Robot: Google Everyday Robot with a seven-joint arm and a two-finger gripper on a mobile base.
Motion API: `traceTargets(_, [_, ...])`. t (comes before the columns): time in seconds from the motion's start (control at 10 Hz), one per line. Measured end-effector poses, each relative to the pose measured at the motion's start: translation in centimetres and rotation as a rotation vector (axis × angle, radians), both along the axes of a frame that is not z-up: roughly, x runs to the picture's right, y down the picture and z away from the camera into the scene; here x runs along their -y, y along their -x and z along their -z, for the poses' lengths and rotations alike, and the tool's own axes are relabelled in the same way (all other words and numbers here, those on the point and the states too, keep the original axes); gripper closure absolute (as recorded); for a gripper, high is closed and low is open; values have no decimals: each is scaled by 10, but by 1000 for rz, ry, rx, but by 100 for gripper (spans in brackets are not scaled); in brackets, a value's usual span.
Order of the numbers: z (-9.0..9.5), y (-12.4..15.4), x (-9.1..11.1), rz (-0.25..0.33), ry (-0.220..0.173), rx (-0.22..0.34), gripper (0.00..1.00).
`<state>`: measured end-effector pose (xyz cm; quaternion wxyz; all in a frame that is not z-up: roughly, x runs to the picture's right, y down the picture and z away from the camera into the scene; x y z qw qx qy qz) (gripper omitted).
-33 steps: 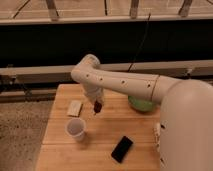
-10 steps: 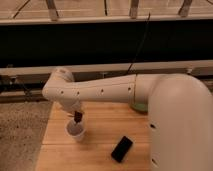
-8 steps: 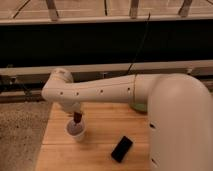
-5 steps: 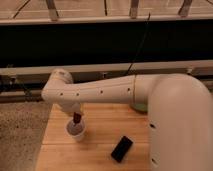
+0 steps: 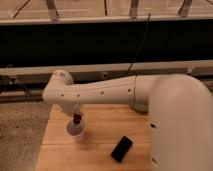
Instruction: Place the pepper in the ceramic cup
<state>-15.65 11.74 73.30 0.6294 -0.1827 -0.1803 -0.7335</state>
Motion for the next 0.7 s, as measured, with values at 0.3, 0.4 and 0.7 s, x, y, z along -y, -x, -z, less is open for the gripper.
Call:
traceTargets(0.3, [-1, 0, -3, 1, 0, 4, 81])
traceTargets(0.4, [-1, 0, -3, 0, -1, 4, 76])
traceTargets(0.7, [-3, -1, -5, 1, -1, 6, 44])
